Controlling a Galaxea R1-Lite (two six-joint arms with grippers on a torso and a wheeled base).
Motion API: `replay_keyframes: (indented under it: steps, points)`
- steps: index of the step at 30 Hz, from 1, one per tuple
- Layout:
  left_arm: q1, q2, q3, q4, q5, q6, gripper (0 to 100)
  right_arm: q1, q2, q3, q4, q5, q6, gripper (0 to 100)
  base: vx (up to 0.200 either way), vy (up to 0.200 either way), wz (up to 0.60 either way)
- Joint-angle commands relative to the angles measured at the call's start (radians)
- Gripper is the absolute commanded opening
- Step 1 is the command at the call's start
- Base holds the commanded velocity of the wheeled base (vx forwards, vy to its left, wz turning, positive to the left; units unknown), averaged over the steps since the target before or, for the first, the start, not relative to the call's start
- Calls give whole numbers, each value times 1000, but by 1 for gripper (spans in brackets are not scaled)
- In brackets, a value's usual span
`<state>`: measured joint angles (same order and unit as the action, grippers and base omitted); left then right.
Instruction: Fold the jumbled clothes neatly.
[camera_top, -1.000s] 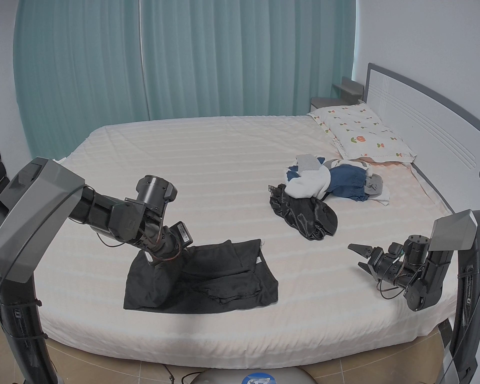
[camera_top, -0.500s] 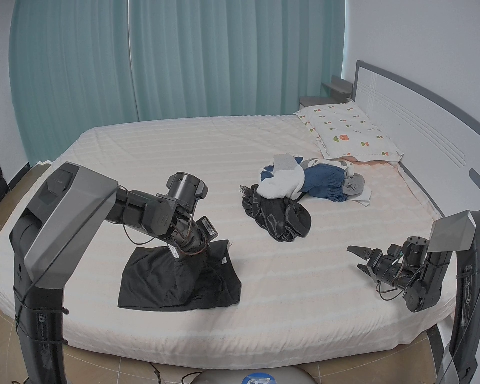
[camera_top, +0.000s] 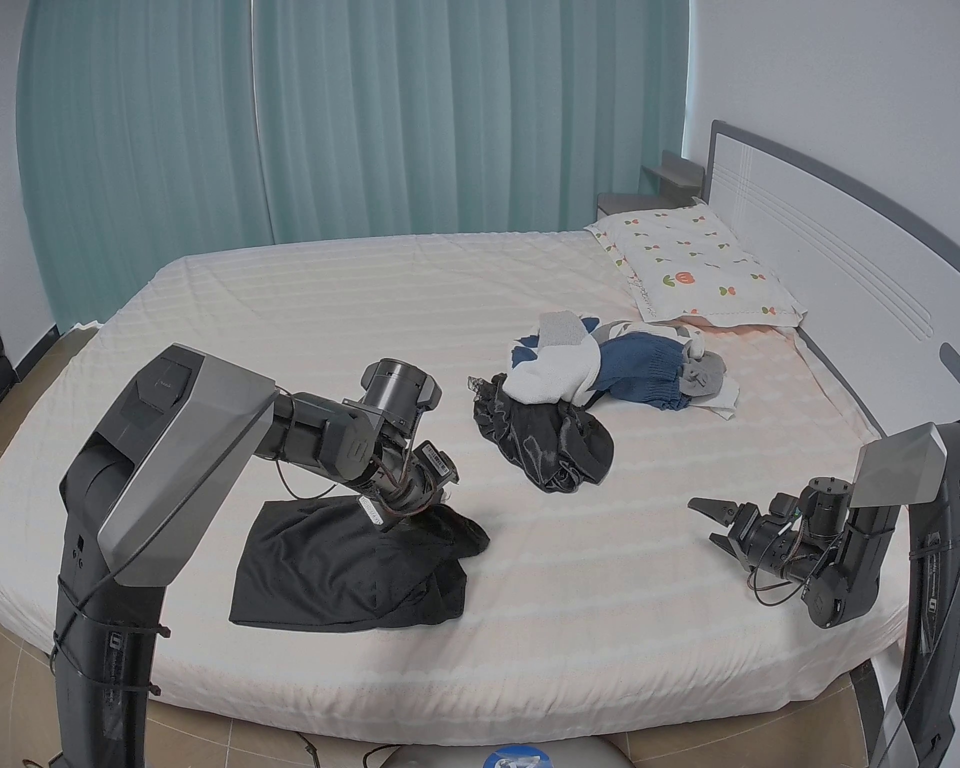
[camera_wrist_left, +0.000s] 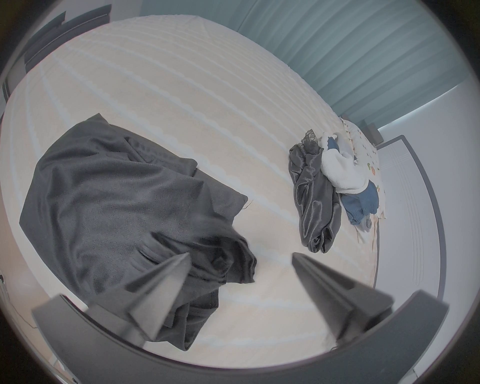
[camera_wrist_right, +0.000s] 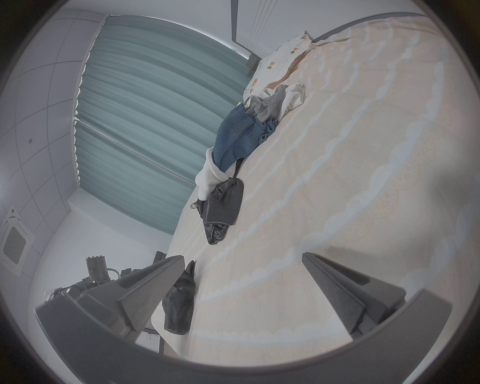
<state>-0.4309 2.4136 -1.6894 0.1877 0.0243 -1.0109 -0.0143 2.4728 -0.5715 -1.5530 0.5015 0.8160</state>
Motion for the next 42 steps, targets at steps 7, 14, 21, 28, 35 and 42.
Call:
replay_keyframes:
  steps: [7, 14, 21, 28, 35, 42]
  points:
    - [61, -120, 79, -4, -67, -15, 100, 2, 3, 7, -9, -1, -1, 100, 0, 0, 0]
    - [199, -186, 143, 61, -81, -100, 100, 4, 0, 7, -9, -3, -1, 100, 0, 0, 0]
    - [336, -235, 273, 42, -245, -95, 100, 20, 0, 9, -9, -9, -6, 100, 0, 86, 0]
    - [409, -240, 392, -85, -322, -94, 100, 37, -5, 15, -9, -50, -18, 100, 0, 200, 0]
    - [454, -246, 499, -200, -353, -68, 100, 85, -14, 27, -7, -98, -20, 100, 0, 200, 0]
    - [480, -245, 533, -201, -357, 0, 100, 175, -77, 28, 34, -189, -38, 100, 0, 200, 0]
